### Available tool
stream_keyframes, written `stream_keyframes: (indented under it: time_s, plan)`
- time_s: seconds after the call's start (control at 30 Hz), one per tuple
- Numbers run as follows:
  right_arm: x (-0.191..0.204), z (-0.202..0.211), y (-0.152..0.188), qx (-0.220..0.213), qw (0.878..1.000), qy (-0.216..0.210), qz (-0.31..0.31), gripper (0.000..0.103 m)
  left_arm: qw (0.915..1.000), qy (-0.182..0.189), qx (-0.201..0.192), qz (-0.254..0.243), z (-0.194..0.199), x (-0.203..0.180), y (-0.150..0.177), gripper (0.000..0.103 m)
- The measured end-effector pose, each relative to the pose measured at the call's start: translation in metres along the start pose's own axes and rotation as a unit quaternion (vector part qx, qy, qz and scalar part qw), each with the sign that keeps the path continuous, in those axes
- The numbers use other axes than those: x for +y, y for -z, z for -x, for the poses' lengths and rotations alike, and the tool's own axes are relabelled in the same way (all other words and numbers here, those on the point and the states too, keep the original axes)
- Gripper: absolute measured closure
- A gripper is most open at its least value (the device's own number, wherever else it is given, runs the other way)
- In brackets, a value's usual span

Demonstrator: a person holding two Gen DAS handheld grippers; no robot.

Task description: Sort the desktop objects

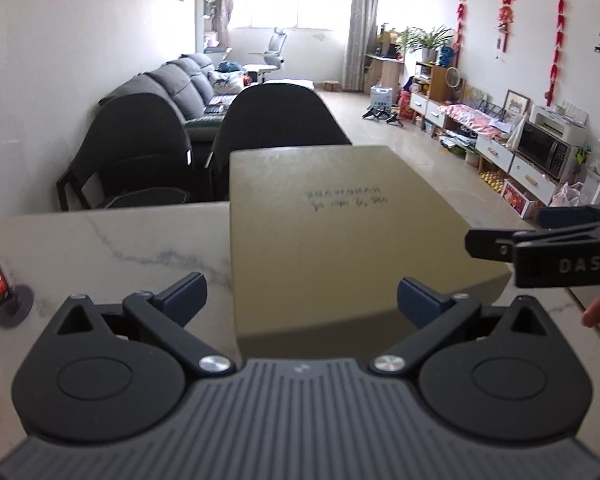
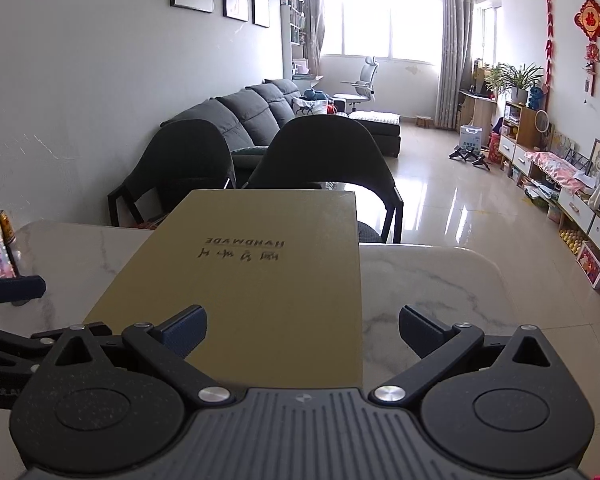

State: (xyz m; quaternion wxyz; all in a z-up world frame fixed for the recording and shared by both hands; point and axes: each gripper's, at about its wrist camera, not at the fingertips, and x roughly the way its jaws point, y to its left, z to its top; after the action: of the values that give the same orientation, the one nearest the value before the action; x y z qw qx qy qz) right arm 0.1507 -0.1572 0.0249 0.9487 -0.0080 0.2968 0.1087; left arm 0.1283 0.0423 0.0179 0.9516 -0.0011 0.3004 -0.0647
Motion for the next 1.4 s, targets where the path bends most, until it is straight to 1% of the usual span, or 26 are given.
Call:
stream_keyframes:
  time_s: [0.17, 0.3, 0.43, 0.57, 0.7, 0.83, 0.97, 1.17, 1.4]
  plan:
    - [0.009, 0.022, 0.019, -0.011, 1.000, -0.005, -0.012, 0.000, 0.9998, 0.001, 0.004, 0.020, 0.009, 0.000, 0.018, 0.000]
    - [0.016, 0.036, 0.036, -0.022, 1.000, -0.004, -0.015, 0.000, 0.9994, -0.003, -0.001, 0.035, 0.011, 0.002, 0.029, 0.000]
    - [0.022, 0.048, 0.051, -0.035, 0.999, -0.001, -0.014, 0.000, 0.9991, -0.021, -0.003, 0.037, 0.020, 0.001, 0.040, 0.000]
    - [0.027, 0.056, 0.068, -0.044, 0.999, 0.015, -0.014, 0.000, 0.9988, -0.038, 0.004, 0.031, 0.019, 0.002, 0.049, 0.000]
    - [0.030, 0.058, 0.085, -0.039, 0.999, 0.017, -0.021, 0.000, 0.9973, -0.054, 0.012, 0.048, 0.018, 0.006, 0.056, 0.000]
    - [0.028, 0.057, 0.096, -0.033, 0.999, 0.015, -0.039, 0.000, 0.9957, -0.053, 0.029, 0.071, 0.021, 0.003, 0.068, 0.000]
    - [0.026, 0.058, 0.107, -0.031, 0.997, 0.045, -0.046, 0.000, 0.9949, -0.067, 0.042, 0.062, 0.014, -0.001, 0.070, 0.000]
    - [0.028, 0.053, 0.120, -0.023, 0.998, 0.045, -0.037, 0.000, 0.9946, -0.078, 0.047, 0.050, 0.011, -0.010, 0.071, 0.000]
    - [0.027, 0.042, 0.127, -0.015, 0.997, 0.057, -0.041, 0.000, 0.9937, -0.086, 0.054, 0.048, 0.004, -0.017, 0.084, 0.000]
